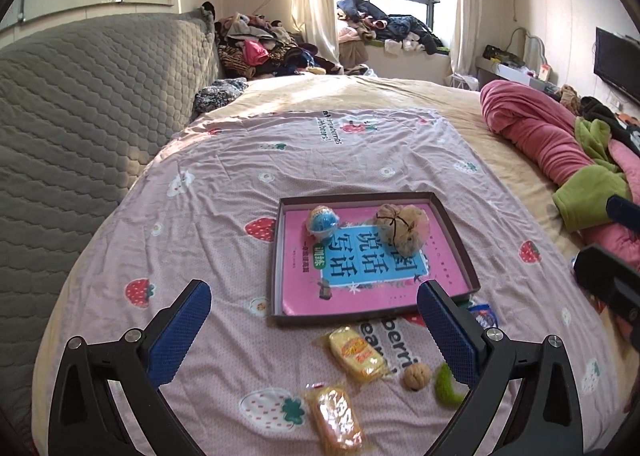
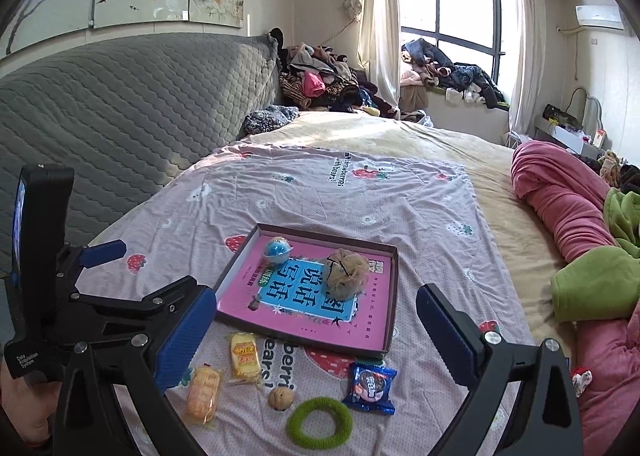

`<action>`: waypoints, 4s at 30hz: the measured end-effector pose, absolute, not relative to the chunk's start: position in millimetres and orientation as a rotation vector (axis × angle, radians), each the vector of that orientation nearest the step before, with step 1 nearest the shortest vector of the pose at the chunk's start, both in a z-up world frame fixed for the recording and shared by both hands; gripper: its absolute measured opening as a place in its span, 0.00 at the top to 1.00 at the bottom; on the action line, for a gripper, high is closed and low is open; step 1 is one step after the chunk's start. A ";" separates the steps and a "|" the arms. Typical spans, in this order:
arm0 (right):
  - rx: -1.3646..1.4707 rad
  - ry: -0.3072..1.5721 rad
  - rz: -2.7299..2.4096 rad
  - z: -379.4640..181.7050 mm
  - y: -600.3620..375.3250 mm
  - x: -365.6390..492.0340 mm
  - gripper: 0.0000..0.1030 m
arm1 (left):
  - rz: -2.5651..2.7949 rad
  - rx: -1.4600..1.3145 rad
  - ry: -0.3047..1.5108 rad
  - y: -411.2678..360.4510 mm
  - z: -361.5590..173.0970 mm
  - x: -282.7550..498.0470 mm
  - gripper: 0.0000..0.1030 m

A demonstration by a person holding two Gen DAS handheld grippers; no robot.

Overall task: Organize objects
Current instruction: 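Withdraw both open tools from the tray toward the remaining items, then lower the left tool onto the biscuit pack while the right tool reaches the green ring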

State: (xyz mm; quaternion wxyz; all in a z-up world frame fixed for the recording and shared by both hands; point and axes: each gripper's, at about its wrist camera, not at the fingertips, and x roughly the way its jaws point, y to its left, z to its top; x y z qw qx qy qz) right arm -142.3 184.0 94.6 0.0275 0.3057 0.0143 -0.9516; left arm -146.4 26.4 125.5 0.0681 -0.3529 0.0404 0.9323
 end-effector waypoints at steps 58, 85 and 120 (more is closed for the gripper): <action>1.146 0.081 -2.901 -1.0 181.9 -59.7 0.02 | 2.775 -1.100 0.164 21.7 61.4 -43.5 0.00; 1.337 0.132 -2.824 -71.8 180.9 -88.8 0.02 | 2.697 -1.274 0.201 28.4 -16.1 -67.0 0.00; 1.456 0.069 -2.803 -121.4 190.3 -129.8 0.02 | 2.701 -1.327 0.131 25.5 -58.0 -96.7 0.00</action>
